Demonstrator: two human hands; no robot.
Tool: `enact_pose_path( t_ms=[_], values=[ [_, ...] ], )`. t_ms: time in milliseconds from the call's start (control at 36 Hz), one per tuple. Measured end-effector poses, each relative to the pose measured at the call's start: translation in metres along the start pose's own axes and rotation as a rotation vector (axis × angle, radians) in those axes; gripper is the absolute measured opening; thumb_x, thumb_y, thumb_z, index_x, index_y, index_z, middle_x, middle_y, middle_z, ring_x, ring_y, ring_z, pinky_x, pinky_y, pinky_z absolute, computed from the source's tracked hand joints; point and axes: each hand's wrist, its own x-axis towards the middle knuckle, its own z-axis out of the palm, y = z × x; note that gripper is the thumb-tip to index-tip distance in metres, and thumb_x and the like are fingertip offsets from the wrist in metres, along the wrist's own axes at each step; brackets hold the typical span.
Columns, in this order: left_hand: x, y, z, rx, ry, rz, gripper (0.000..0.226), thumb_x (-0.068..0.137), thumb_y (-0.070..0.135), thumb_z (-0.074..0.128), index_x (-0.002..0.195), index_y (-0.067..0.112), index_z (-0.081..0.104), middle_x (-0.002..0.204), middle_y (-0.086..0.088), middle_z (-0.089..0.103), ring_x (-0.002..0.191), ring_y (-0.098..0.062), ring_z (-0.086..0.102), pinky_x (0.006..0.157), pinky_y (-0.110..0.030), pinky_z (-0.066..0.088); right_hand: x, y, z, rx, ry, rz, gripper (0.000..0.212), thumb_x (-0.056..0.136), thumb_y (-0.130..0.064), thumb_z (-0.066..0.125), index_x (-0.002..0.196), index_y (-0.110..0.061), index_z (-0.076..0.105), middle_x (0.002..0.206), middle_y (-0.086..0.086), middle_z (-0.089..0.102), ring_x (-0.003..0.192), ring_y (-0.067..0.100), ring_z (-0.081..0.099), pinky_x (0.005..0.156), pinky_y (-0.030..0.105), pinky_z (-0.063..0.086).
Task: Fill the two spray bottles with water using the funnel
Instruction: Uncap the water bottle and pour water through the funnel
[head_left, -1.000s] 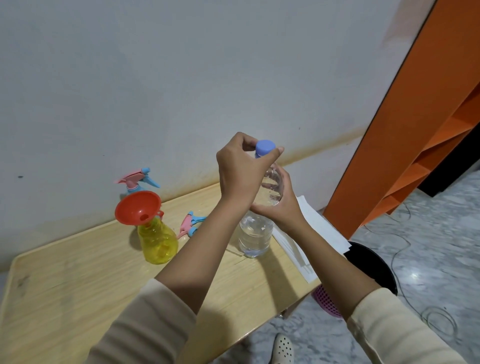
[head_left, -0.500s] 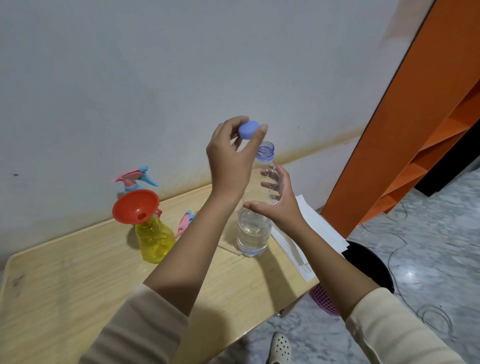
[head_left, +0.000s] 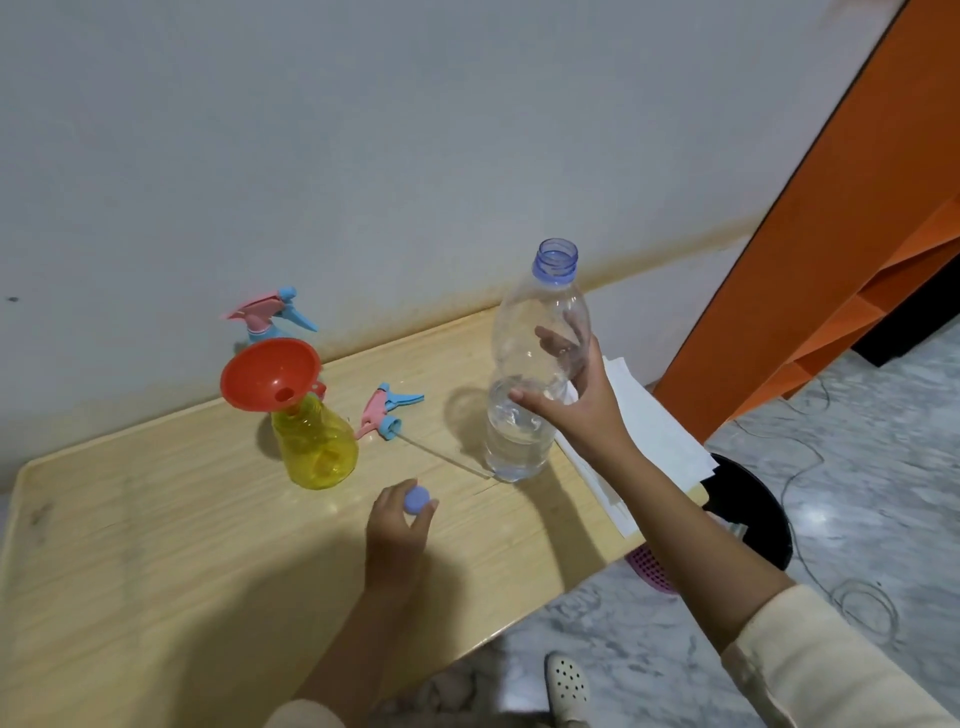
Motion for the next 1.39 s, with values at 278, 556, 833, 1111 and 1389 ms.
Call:
enact_pose_path(
  t_ms=[278, 556, 833, 1111, 1389],
  values=[
    [-0.002, -0.005, 0.002, 0.043, -0.05, -0.064, 0.046, 0.089, 0.012, 0.062, 0.133, 0.005, 0.048, 0.143, -0.011, 0.045, 0.133, -0.025, 0.039, 0.105, -0.021, 0.025, -0.005, 0.031, 0.0, -0.087, -0.073, 0.028, 0.087, 0.066, -0.019, 0.084, 0.128, -0.047, 0.029, 0.133, -0.029, 0.04, 0.119, -0.021, 0.037, 0.094, 0.001, 0.033],
    [0.006, 0.149, -0.008, -0.39, -0.048, 0.309, 0.06, 0.079, 0.047, 0.06, 0.133, 0.048, 0.032, 0.141, 0.025, 0.038, 0.134, 0.002, 0.035, 0.109, -0.023, 0.032, 0.0, 0.048, 0.003, -0.13, -0.125, 0.038, 0.101, 0.049, -0.049, 0.084, 0.123, -0.059, 0.016, 0.127, -0.03, 0.038, 0.12, -0.006, 0.045, 0.096, 0.019, 0.044],
    [0.025, 0.199, -0.009, -0.328, 0.058, 0.284, 0.085, 0.071, 0.061, 0.064, 0.127, 0.074, 0.001, 0.127, 0.019, 0.038, 0.116, 0.005, 0.044, 0.094, -0.015, 0.04, 0.015, 0.029, 0.012, -0.181, -0.182, -0.138, 0.099, 0.057, -0.051, 0.078, 0.138, -0.043, 0.022, 0.132, -0.021, 0.043, 0.125, 0.003, 0.045, 0.098, 0.016, 0.041],
    [0.025, 0.207, -0.048, -0.617, 0.381, 0.22, 0.068, 0.082, 0.056, 0.057, 0.133, 0.065, 0.014, 0.116, 0.0, 0.057, 0.102, -0.014, 0.064, 0.095, -0.047, 0.049, 0.039, -0.027, 0.016, -0.438, -0.347, -0.337, 0.108, 0.057, -0.032, 0.083, 0.14, -0.049, 0.016, 0.108, -0.001, 0.039, 0.098, 0.017, 0.053, 0.078, 0.032, 0.051],
    [0.021, 0.195, -0.039, -0.974, 0.478, -0.008, 0.06, 0.092, 0.042, 0.049, 0.138, 0.057, 0.014, 0.14, -0.007, 0.043, 0.105, -0.025, 0.066, 0.075, -0.026, 0.056, 0.046, -0.048, 0.018, -0.777, -0.535, -0.367, 0.107, 0.057, -0.035, 0.075, 0.145, -0.045, 0.015, 0.101, 0.0, 0.035, 0.084, 0.015, 0.043, 0.07, 0.028, 0.04]
  ],
)
